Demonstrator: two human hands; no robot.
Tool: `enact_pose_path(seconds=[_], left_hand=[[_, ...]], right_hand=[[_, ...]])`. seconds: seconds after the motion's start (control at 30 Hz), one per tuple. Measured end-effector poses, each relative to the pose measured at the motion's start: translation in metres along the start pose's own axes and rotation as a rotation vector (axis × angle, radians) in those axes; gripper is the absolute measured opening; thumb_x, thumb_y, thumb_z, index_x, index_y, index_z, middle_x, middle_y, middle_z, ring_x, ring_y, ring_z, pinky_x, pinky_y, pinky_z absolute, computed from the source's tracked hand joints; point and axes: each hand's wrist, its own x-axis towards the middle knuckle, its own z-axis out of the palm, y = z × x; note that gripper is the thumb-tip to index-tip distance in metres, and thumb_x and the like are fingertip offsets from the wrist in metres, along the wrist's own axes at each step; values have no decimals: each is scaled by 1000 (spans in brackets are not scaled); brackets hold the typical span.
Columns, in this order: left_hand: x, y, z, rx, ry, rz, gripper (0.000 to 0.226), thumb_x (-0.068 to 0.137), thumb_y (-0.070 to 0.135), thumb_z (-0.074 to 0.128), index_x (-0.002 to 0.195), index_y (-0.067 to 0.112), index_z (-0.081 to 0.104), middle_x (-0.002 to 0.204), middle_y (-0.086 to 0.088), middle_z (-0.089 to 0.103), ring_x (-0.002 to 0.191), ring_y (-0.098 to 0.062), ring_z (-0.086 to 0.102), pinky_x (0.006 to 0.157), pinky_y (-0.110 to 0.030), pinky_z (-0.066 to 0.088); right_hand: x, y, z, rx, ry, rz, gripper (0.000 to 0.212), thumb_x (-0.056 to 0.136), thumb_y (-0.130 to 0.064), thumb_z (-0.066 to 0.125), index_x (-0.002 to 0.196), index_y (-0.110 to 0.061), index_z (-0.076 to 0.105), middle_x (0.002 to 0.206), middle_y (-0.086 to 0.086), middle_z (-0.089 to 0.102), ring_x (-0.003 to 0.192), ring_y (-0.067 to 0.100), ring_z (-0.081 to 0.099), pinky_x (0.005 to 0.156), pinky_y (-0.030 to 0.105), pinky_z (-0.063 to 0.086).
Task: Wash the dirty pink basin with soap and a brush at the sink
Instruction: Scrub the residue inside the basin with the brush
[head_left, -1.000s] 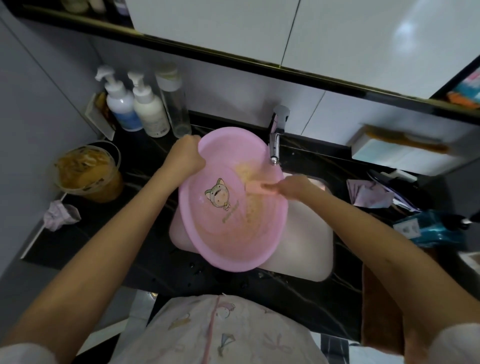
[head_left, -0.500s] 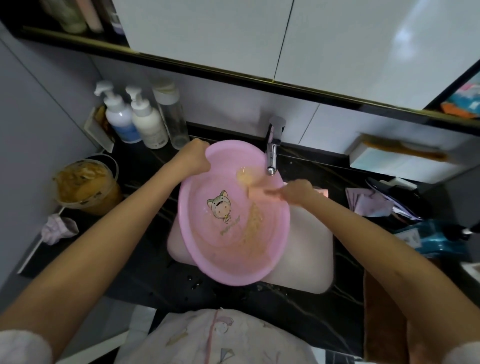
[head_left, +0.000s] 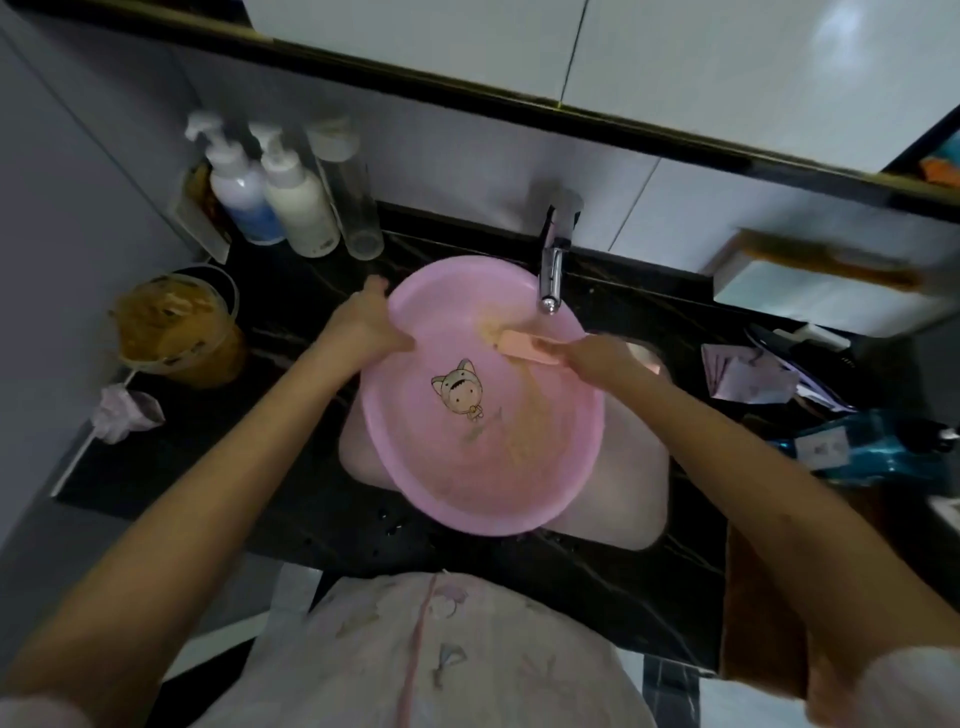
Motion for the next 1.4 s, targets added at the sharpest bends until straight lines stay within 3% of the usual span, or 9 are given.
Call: enact_pose_path(seconds=[0.23, 0.4, 0.53, 0.7, 0.83, 1.03, 1.17, 1.27, 1.4], left_hand=[[-70, -68, 68, -348, 162, 153, 78, 78, 6, 67, 143, 21, 26, 126, -2, 50, 109, -16, 52, 80, -26, 45], [-42, -46, 56, -190, 253, 216, 81, 81, -4, 54, 150, 16, 16, 125, -16, 50, 113, -29, 53, 93, -33, 44], [-17, -6, 16, -43, 207, 304, 69, 77, -11, 54, 141, 8, 37, 127, -19, 54, 119, -33, 51, 95, -30, 39], [15, 21, -11, 198, 32, 344, 61, 74, -9, 53, 132, 10, 48, 116, -16, 60, 107, -33, 58, 91, -38, 49], [25, 51, -18, 307, -60, 401, 51, 77, -7, 48, 125, 7, 53, 107, -16, 62, 96, -31, 60, 76, -32, 50], [36, 65, -26, 375, -117, 402, 47, 76, -4, 50, 120, 9, 58, 103, -15, 64, 90, -27, 60, 70, -28, 47], [39, 61, -25, 368, -132, 384, 53, 74, -5, 49, 125, 9, 56, 112, -15, 63, 102, -31, 60, 79, -33, 51], [35, 64, -26, 364, -106, 374, 61, 77, -5, 49, 135, 12, 48, 125, -14, 57, 111, -31, 56, 87, -32, 49], [32, 62, -20, 376, -131, 369, 53, 78, -6, 49, 129, 11, 53, 118, -16, 61, 104, -31, 58, 82, -32, 50]], right_hand=[[-28, 10, 28, -491, -265, -71, 44, 102, -41, 29, 144, -30, 33, 123, 5, 55, 97, 22, 58, 77, 27, 46], [-56, 19, 21, -202, -750, 63, 57, 93, -3, 46, 143, -28, 38, 55, -5, 43, 35, 5, 27, 37, 16, 24], [-50, 13, 21, -238, -642, -38, 50, 96, -13, 45, 143, -30, 37, 72, -4, 49, 43, 6, 39, 38, 14, 30], [-22, -2, 2, -308, -89, -109, 48, 96, -55, 34, 134, -30, 49, 98, 8, 62, 90, 25, 60, 78, 31, 44], [-4, -17, -18, -527, 204, -404, 58, 102, -20, 35, 147, -45, 10, 82, 6, 53, 75, 24, 59, 62, 32, 43], [-11, -6, -9, -538, -315, -198, 35, 97, -54, 37, 120, -36, 56, 112, 5, 63, 100, 24, 61, 86, 29, 43], [8, -19, -33, -782, -32, -338, 24, 101, -25, 39, 89, -32, 58, 86, -4, 60, 78, 18, 61, 75, 32, 49], [16, -21, -37, -771, 116, -315, 31, 97, -15, 40, 120, -28, 56, 93, 0, 63, 83, 22, 63, 65, 31, 46], [3, -12, -20, -731, -327, -230, 25, 98, -42, 43, 117, -32, 55, 98, -3, 59, 93, 21, 59, 75, 27, 43]])
